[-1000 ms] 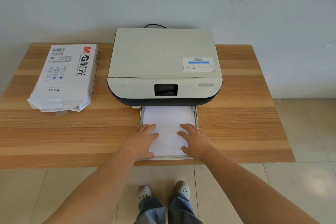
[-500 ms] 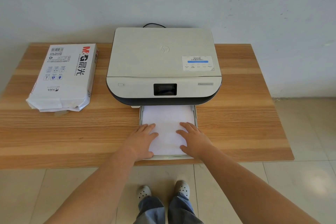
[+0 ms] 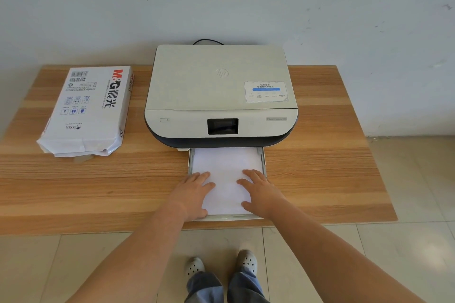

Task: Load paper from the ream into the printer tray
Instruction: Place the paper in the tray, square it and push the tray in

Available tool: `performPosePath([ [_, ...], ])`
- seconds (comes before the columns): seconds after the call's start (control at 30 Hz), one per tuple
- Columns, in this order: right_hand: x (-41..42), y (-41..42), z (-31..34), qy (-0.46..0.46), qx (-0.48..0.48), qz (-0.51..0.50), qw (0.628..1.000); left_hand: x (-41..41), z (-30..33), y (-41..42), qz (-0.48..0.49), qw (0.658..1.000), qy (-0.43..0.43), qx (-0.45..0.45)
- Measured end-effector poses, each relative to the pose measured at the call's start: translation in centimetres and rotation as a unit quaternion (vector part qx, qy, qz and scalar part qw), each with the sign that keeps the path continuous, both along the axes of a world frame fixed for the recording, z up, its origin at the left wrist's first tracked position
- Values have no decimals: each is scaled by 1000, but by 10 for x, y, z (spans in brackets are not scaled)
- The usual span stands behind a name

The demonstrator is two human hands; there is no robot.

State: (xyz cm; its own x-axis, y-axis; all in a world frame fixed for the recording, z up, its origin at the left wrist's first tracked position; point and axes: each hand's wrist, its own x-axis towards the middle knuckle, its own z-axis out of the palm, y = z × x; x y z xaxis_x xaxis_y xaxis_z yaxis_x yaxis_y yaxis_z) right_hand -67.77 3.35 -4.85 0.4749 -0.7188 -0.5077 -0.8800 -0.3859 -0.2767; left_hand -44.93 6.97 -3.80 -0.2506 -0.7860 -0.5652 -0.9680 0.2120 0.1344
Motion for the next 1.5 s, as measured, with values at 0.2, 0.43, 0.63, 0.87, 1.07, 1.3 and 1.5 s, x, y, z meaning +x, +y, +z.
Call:
performPosePath([
  [0.2,1,2,-1,7,2,1,1000,-3,-1,2,3,1000,-1,0],
  [0.43,1,-2,3,-16,-4,-13,1000,-2,0,-1,7,1000,10,1],
  [0.63,-5,-23,15,-85,-32,-120,989,5,4,-9,76,993,72,-56],
  [0.87,-21,-42,14,-79,-77,-158,981,21,13,-27,194,970,83,-124],
  [1.07,-24,-50,10,-5,-3,-227,974,32,3,-34,301,952,45,-37],
  [1.3,-20,-58,3,22,26,-264,964,37,-5,-42,302,951,55,31],
  [1.5,-17,-63,4,44,34,-260,964,35,-8,-46,293,953,56,52],
])
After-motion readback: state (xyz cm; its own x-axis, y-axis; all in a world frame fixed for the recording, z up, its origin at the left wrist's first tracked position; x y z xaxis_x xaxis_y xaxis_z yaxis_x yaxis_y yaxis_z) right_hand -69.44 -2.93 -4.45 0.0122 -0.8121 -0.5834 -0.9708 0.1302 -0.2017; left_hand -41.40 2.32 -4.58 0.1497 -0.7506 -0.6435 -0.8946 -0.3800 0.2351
